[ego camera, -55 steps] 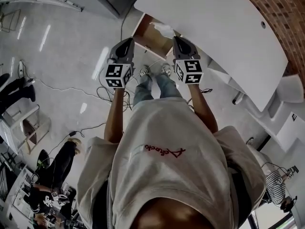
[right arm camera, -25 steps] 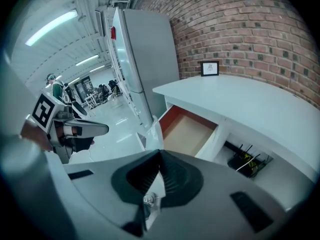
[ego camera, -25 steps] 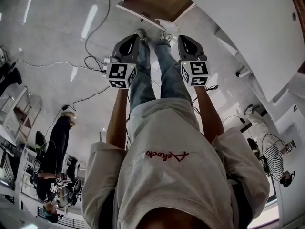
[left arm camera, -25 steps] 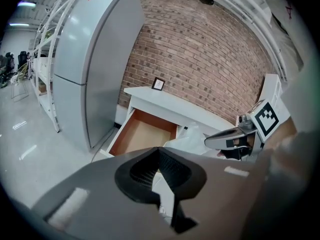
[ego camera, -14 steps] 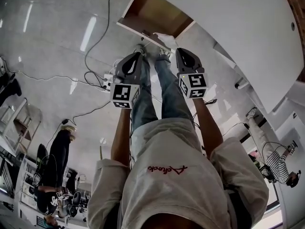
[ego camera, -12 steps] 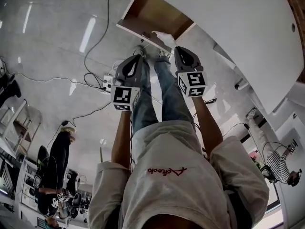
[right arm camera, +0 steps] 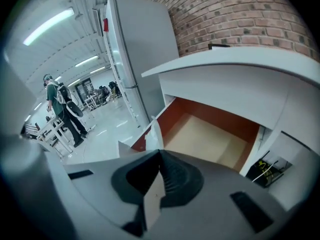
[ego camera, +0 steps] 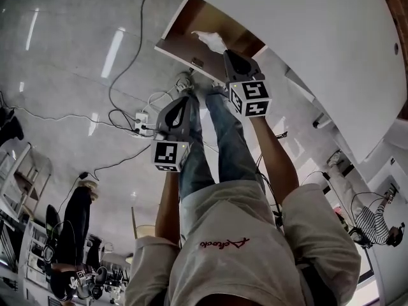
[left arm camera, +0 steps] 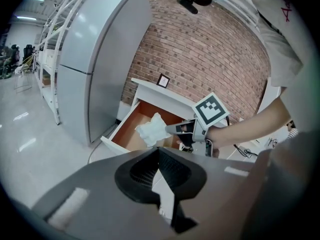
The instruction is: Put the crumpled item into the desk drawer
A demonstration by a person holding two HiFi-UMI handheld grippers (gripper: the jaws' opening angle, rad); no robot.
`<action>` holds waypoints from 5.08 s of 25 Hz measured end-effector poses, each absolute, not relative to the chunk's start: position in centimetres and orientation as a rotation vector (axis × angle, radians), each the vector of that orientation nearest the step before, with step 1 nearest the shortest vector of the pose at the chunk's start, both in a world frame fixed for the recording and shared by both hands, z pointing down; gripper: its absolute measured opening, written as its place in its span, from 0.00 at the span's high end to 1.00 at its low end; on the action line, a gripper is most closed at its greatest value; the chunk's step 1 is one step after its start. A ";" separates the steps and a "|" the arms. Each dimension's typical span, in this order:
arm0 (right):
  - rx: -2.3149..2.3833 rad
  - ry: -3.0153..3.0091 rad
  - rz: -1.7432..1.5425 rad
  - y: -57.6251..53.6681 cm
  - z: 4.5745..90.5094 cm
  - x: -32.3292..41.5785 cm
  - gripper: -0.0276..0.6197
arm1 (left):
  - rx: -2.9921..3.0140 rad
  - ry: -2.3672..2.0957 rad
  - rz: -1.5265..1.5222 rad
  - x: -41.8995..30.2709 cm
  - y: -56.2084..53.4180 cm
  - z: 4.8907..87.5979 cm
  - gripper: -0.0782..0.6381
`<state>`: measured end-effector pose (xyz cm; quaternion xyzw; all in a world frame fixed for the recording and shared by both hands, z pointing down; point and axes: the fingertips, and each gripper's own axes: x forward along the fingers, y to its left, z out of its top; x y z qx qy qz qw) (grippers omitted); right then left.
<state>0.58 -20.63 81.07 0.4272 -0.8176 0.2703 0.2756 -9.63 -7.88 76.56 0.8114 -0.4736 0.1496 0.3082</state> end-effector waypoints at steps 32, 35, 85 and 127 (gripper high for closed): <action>1.041 -1.958 0.749 -28.4 93.7 -2.3 0.94 | 2.087 -1.270 0.409 -10.7 -7.4 79.4 0.88; 1.031 -1.964 0.727 -28.3 93.8 -2.3 0.91 | 2.084 -1.267 0.410 -10.8 -7.2 79.6 0.88; 1.364 -2.191 0.610 -11.9 74.7 7.5 0.94 | 2.236 -1.219 0.454 -6.4 -8.5 73.9 0.88; 1.667 -2.389 0.108 -21.2 42.0 13.4 0.94 | 2.477 -1.677 0.199 -13.0 -18.5 43.7 0.88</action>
